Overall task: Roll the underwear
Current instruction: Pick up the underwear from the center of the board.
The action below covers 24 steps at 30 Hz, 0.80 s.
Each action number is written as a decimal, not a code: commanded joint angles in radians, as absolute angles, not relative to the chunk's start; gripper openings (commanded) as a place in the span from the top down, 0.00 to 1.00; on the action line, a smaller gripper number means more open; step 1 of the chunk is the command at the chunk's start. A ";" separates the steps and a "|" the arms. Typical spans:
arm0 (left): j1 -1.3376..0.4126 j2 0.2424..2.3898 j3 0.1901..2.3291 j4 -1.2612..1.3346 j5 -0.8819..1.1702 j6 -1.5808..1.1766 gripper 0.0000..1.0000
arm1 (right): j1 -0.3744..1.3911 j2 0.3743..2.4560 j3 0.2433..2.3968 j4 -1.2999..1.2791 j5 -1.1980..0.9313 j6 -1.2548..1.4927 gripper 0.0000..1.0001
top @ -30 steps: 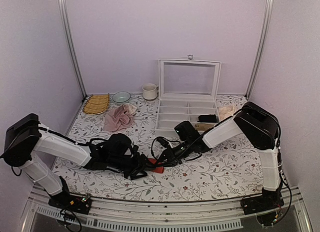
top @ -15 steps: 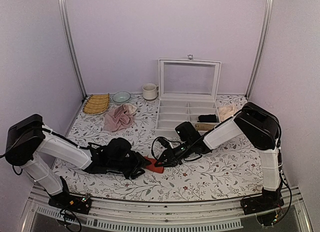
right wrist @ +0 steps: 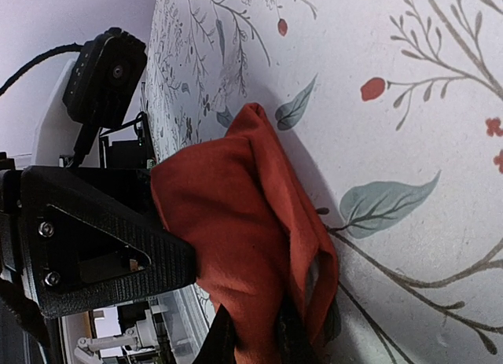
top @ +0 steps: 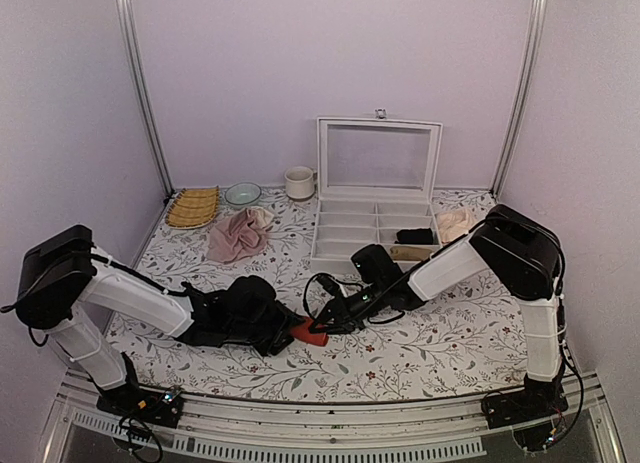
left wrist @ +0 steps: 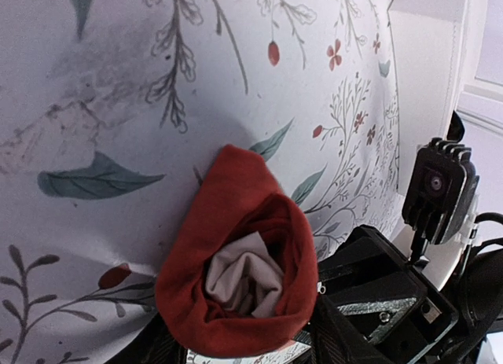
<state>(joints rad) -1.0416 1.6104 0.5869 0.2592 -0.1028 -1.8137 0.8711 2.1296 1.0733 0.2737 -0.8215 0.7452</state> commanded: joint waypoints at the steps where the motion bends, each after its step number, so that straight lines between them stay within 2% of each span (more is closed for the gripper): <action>1: -1.075 1.623 0.616 0.185 -0.177 -1.888 0.48 | 0.893 2.189 0.993 0.056 -0.631 0.761 1.00; 8: -1.098 1.685 0.617 0.269 -0.170 -1.932 0.49 | 0.896 2.181 0.976 0.083 -0.631 0.771 1.00; 24: -1.120 1.694 0.632 0.204 -0.214 -1.954 0.48 | 0.918 2.173 0.983 0.129 -0.647 0.816 1.00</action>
